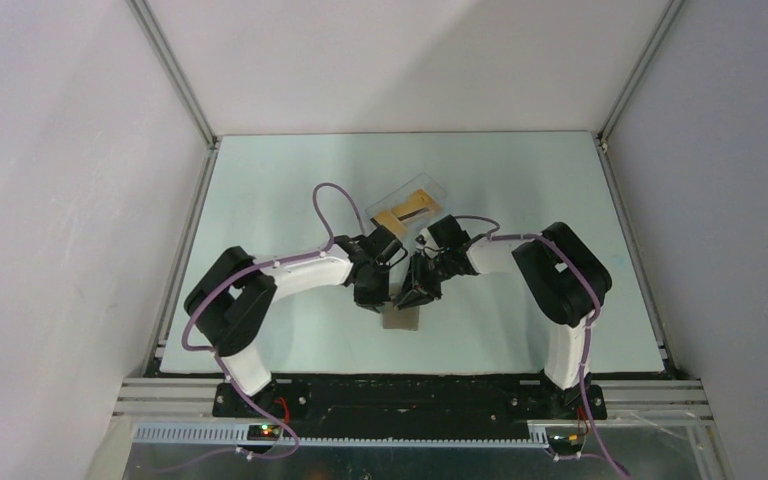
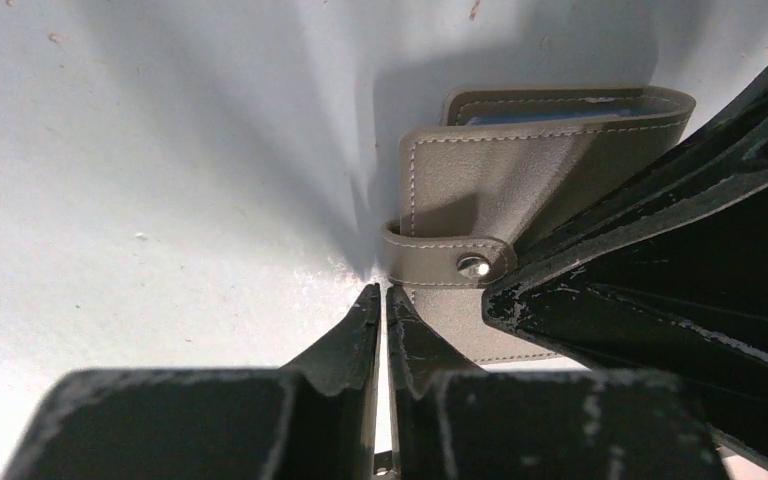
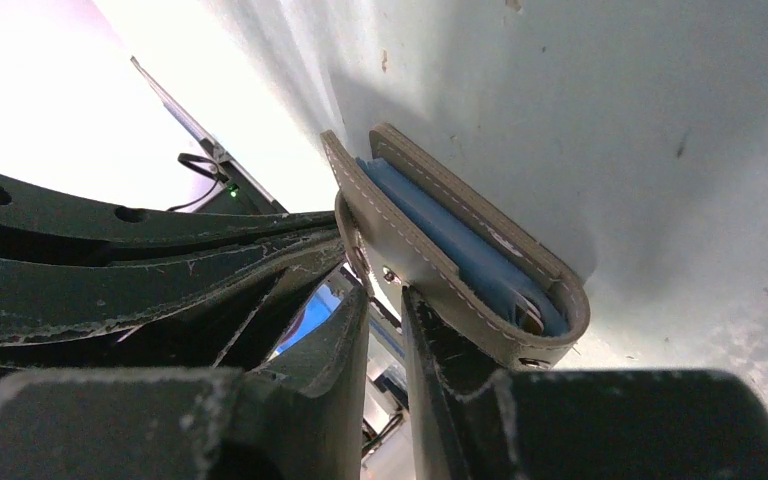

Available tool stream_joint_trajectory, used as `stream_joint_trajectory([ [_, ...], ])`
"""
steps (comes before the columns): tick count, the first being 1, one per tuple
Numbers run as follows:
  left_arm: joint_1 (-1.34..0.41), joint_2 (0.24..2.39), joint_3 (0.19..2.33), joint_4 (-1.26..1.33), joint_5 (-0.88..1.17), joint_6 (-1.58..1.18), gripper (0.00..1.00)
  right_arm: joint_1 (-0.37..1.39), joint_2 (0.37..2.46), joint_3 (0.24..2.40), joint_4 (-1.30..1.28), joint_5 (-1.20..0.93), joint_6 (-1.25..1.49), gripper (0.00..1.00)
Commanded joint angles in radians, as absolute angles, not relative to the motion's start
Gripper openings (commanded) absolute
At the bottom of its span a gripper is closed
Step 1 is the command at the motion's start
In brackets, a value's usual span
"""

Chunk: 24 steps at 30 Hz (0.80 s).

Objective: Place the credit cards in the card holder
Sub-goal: Close the card holder at the center of the board.

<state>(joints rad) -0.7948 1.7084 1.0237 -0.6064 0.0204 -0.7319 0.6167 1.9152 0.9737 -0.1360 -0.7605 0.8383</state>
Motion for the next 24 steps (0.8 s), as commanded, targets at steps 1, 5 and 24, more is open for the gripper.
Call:
stream_joint_trajectory([
  [1,-0.805,1.709,1.06,-0.604,-0.025,-0.715,0.1,0.624,1.986,0.966,-0.146,-0.609,0.815,0.23],
  [5,-0.805,1.693,1.064,-0.609,-0.029,-0.711,0.14,0.625,1.996,0.966,-0.154,-0.603,0.811,0.21],
  [24,-0.737,1.619,1.015,-0.499,0.094,-0.725,0.33,0.63,2.012,0.965,-0.153,-0.615,0.802,0.2],
])
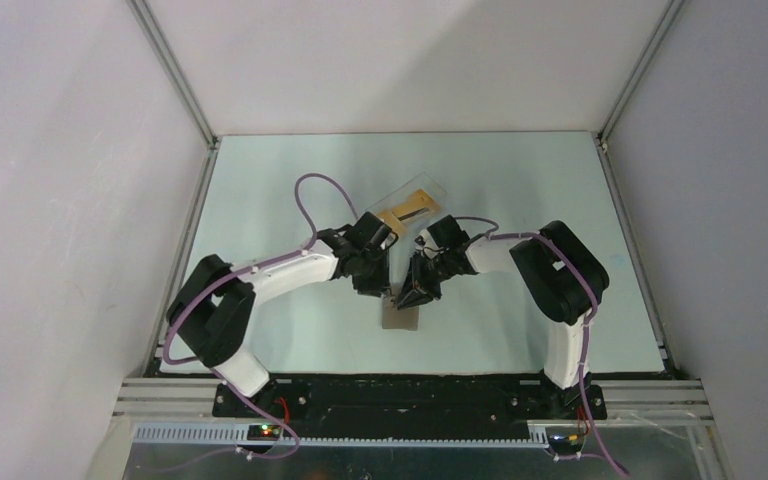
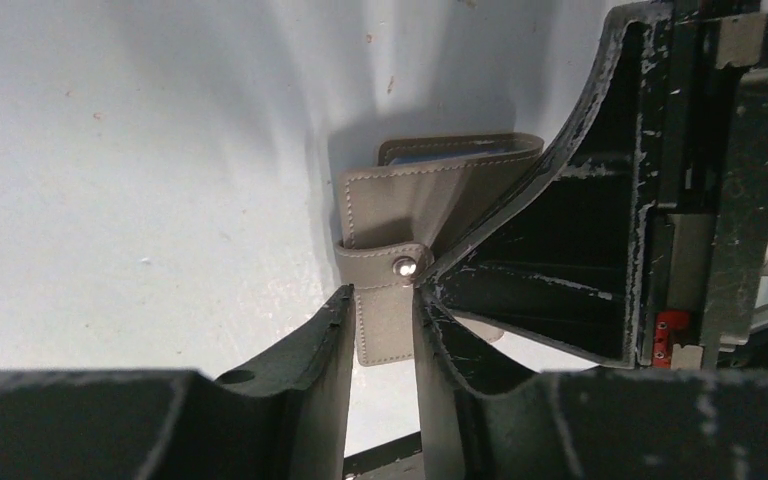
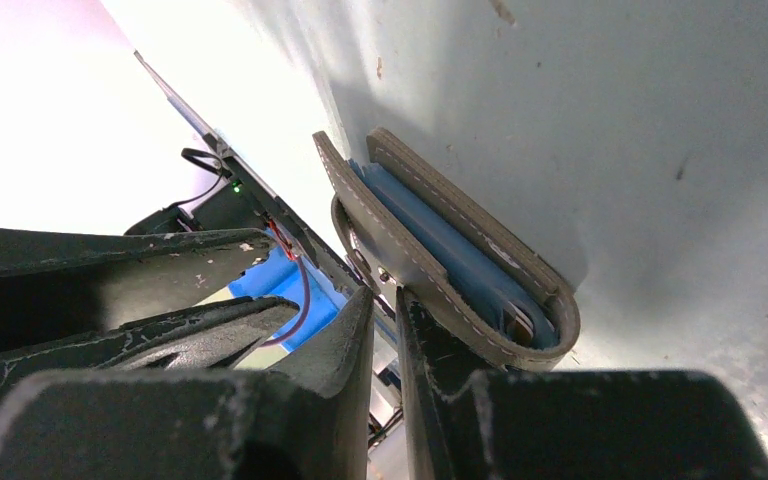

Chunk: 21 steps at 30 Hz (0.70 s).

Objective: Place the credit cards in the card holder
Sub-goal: Close the card holder at the center of the board.

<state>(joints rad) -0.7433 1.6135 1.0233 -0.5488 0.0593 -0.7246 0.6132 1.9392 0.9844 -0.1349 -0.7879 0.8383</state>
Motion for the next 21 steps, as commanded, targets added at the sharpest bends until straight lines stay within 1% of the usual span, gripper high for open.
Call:
stream_joint_trajectory([
  [1,-0.737,1.624,1.012,-0.493,0.093,-0.725,0.33,0.63,2.012,0.965,-0.154,-0.616,0.802,0.2],
  [13,-0.738,1.68,1.01,-0.488,0.085,-0.713,0.29,0.629,2.012,0.966,-0.147,-0.625,0.804,0.2],
  [15,-0.739,1.683,1.01,-0.488,0.089,-0.712,0.26,0.629,2.013,0.966,-0.141,-0.63,0.807,0.2],
  [21,-0.741,1.696,1.007,-0.489,0.089,-0.715,0.24,0.627,2.007,0.965,-0.131,-0.641,0.815,0.24],
])
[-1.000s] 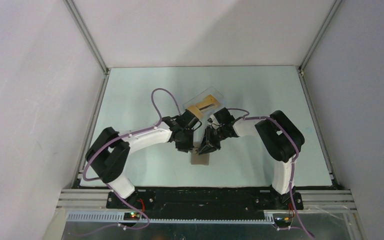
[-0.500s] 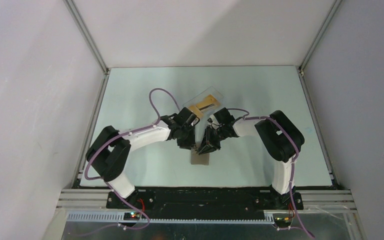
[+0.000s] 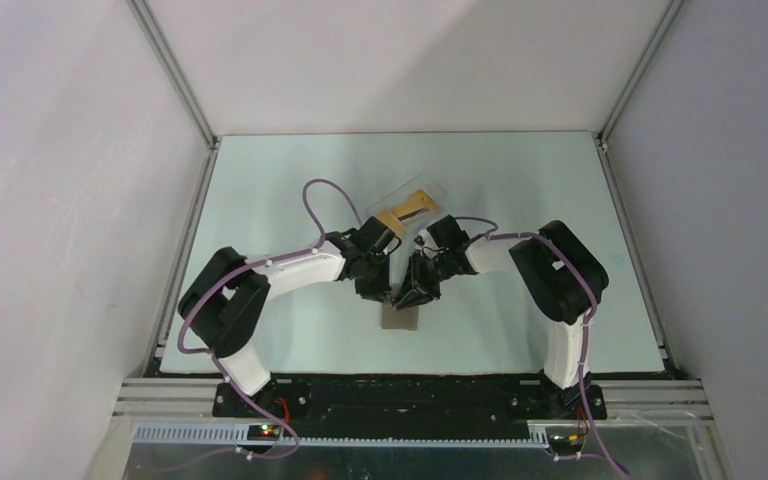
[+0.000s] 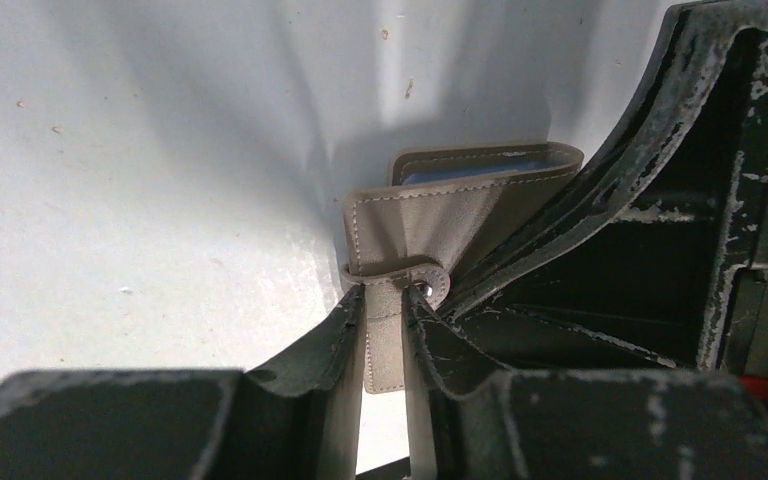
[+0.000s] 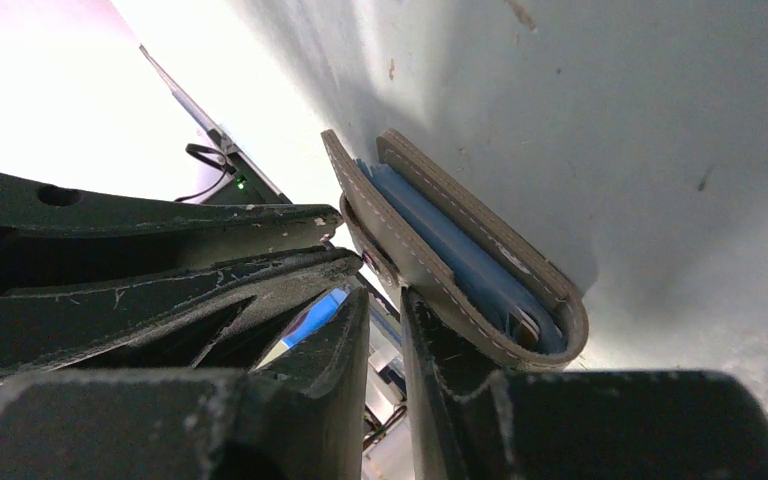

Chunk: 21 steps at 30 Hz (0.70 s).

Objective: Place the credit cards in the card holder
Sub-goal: Close the card holder at the center of the board.

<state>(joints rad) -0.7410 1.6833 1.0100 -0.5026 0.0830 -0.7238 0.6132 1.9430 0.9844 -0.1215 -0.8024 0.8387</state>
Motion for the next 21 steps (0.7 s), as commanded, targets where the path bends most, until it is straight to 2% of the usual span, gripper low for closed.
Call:
stream_joint_trajectory([
  [1,-0.742,1.698,1.008,-0.488,0.092,-0.714,0.24,0.626,2.007,0.965,-0.13,-0.641,0.818,0.25],
  [13,-0.765,1.72,1.015,-0.499,0.083,-0.713,0.2,0.628,2.031,0.965,-0.125,-0.629,0.83,0.19],
  [21,-0.773,1.719,1.027,-0.513,0.074,-0.711,0.2,0.633,2.049,0.965,-0.131,-0.616,0.829,0.08],
])
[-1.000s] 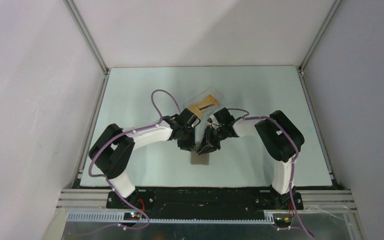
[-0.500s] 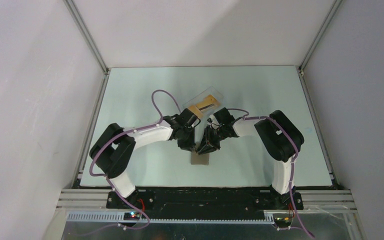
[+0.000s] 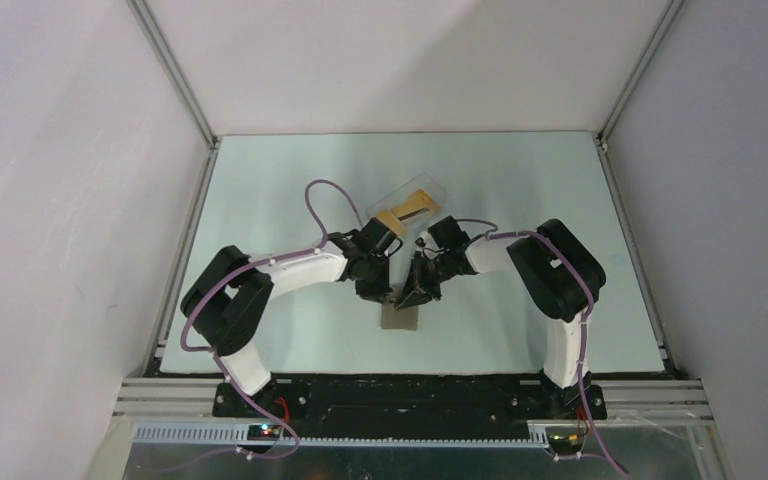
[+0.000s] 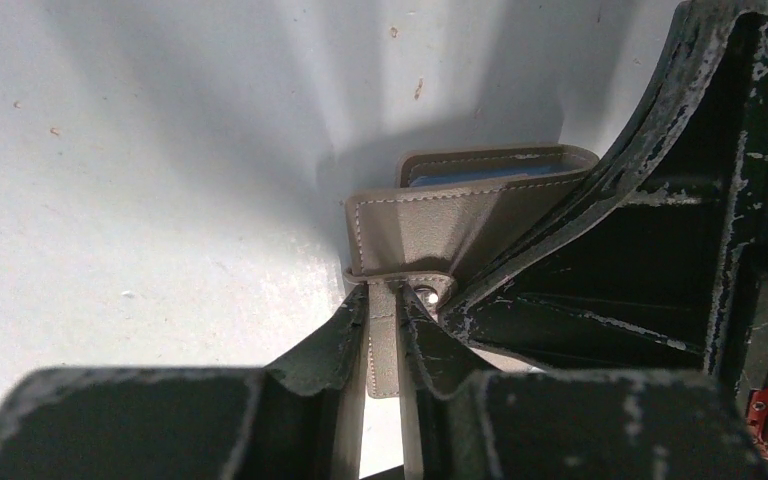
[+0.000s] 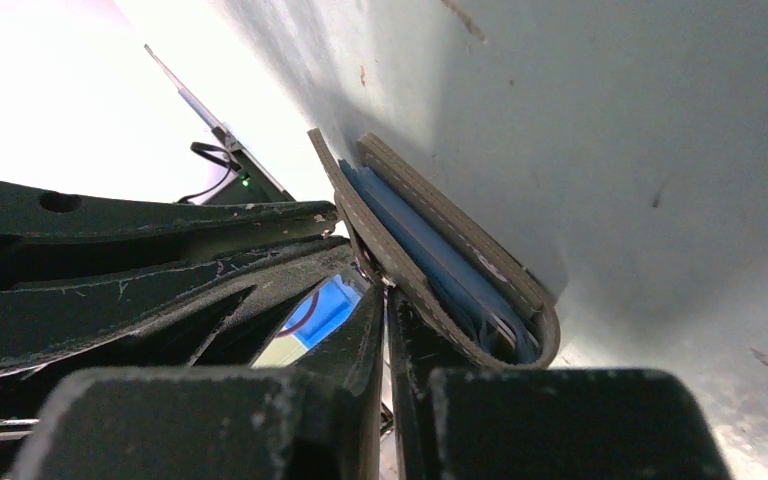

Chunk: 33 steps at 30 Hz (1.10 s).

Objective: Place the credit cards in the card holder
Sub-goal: Close the card holder at the center of the board.

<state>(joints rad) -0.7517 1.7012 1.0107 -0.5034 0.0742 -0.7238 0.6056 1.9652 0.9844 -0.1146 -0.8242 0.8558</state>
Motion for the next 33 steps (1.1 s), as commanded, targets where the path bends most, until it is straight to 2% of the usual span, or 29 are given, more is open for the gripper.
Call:
stream_joint_trajectory([
  [1,-0.772,1.717,1.029,-0.513,0.075,-0.71,0.2,0.635,2.048,0.966,-0.132,-0.611,0.829,0.08],
  [9,-0.75,1.688,1.049,-0.511,0.097,-0.708,0.3,0.641,2.059,0.966,-0.147,-0.593,0.824,0.06],
  [16,-0.753,1.712,1.052,-0.509,0.113,-0.695,0.3,0.64,2.063,0.966,-0.145,-0.596,0.823,0.06],
  [23,-0.76,1.715,1.067,-0.505,0.122,-0.696,0.34,0.64,2.064,0.966,-0.14,-0.601,0.823,0.06],
  [33,-0.805,1.794,1.067,-0.525,0.105,-0.76,0.34,0.641,2.082,0.966,-0.135,-0.6,0.826,0.06],
])
